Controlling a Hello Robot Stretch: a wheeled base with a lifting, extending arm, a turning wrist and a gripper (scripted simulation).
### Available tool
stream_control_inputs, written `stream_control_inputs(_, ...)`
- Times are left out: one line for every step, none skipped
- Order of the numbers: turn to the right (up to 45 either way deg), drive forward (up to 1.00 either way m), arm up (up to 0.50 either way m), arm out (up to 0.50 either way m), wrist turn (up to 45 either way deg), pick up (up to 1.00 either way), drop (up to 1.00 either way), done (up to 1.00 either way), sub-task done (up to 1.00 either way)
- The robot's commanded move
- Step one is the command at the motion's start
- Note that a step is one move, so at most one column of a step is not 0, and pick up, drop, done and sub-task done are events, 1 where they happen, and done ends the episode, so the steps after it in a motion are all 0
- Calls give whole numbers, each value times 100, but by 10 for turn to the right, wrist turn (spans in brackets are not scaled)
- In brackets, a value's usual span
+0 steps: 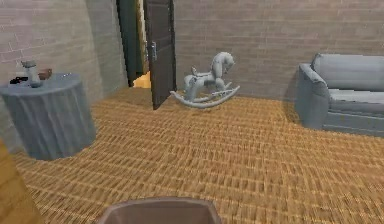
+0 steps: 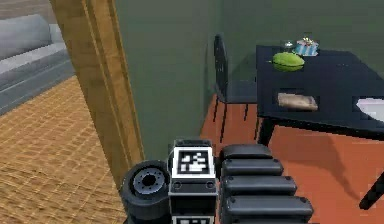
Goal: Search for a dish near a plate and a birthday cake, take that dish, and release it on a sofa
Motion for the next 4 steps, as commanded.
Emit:
stream_control_inputs(150,0,0,0,0,0,0,0,0)
stream_control_inputs(0,40,0,0,0,0,0,0,0)
stream_control_inputs(450,0,0,0,0,0,0,0,0)
stream_control_inputs(30,0,0,0,0,0,0,0,0)
